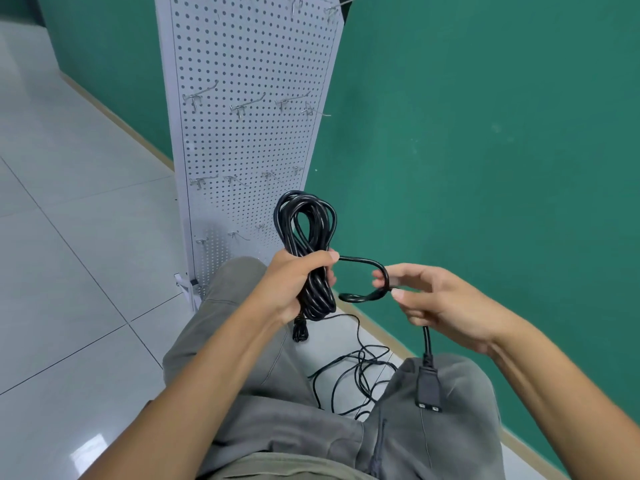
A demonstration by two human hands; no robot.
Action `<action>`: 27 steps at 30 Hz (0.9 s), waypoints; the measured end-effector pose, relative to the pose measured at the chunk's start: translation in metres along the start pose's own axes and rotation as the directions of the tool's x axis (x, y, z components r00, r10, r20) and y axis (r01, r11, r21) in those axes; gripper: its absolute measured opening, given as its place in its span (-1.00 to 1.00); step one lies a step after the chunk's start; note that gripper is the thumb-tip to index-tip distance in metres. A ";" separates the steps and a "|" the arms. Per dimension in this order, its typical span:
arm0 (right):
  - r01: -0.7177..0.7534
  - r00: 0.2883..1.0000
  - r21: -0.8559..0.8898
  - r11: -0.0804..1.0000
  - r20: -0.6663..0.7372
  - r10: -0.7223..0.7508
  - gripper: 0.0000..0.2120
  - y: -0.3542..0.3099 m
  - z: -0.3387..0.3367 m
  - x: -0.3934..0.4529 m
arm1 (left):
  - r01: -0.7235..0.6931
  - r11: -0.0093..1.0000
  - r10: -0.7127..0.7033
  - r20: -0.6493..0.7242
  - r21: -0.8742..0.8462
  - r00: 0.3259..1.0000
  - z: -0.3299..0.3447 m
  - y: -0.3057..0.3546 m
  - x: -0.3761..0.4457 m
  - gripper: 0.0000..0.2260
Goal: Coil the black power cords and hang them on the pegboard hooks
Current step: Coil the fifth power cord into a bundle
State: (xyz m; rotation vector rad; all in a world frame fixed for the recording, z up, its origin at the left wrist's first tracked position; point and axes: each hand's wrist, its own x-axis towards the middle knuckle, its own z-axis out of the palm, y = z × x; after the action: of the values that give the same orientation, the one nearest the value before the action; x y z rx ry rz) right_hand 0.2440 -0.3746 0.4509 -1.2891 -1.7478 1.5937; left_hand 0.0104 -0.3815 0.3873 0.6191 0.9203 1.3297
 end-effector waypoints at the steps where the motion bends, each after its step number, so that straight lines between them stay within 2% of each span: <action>1: 0.012 0.998 -0.093 0.996 -0.059 -0.018 -0.71 0.005 0.000 0.003 | 0.011 1.000 -0.011 0.000 -0.025 1.000 -0.001 0.000 0.001 -0.86; 5: 0.146 0.930 -0.414 0.899 -0.252 -0.267 -0.73 0.017 0.002 0.013 | 0.011 0.997 -0.006 0.067 -0.072 0.998 0.001 0.004 0.000 -0.84; 8: 0.128 0.850 -0.559 0.819 -0.363 -0.381 -0.75 0.028 0.007 0.021 | 0.010 0.995 0.001 0.108 -0.096 0.994 0.005 0.009 -0.004 -0.92; 10: 0.096 0.849 -0.653 0.752 -0.340 -0.404 -0.78 0.036 0.015 0.026 | -0.011 0.996 0.021 0.114 -0.091 0.993 0.008 0.010 -0.007 -0.97; 12: 0.070 0.897 -0.727 0.683 -0.254 -0.362 -0.79 0.042 0.021 0.029 | -0.049 0.995 0.058 0.095 -0.090 0.994 0.011 0.009 -0.008 -0.92; 14: 0.073 0.952 -0.790 0.609 -0.127 -0.279 -0.77 0.044 0.028 0.025 | -0.093 0.993 0.094 0.021 -0.067 0.995 0.009 0.007 -0.007 -0.86; 15: 0.100 0.968 -0.794 0.600 -0.063 -0.244 -0.77 0.043 0.032 0.022 | -0.108 0.993 0.107 -0.029 -0.044 0.994 0.007 0.007 -0.006 -0.86; 16: 0.137 0.975 -0.757 0.639 -0.012 -0.223 -0.76 0.043 0.035 0.018 | -0.112 0.993 0.109 -0.081 -0.029 0.991 0.004 0.006 -0.004 -0.87; 19: 0.233 0.966 -0.451 0.861 0.007 -0.258 -0.72 0.030 0.041 0.005 | -0.092 0.995 0.081 -0.213 -0.045 0.974 -0.008 0.001 0.002 -0.90; 22: 0.271 0.946 -0.241 0.932 -0.114 -0.304 -0.77 0.009 0.037 -0.004 | -0.087 0.996 0.091 -0.272 0.026 0.958 -0.012 0.000 0.003 -0.88; 24: 0.283 0.914 -0.225 0.933 -0.232 -0.333 -0.82 0.001 0.029 -0.004 | -0.104 0.992 0.119 -0.264 0.070 0.957 -0.008 -0.001 0.002 -0.90; 27: 0.279 0.817 -0.248 0.928 -0.446 -0.365 -0.82 0.002 0.012 0.003 | -0.146 0.979 0.178 -0.254 0.142 0.951 -0.004 -0.002 0.002 -0.95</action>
State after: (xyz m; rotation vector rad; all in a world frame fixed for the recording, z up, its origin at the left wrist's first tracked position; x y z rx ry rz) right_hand 0.2331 -0.3787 0.4458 -1.2473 -1.6833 0.8461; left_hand 0.0078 -0.3804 0.3826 0.6300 1.1959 1.5381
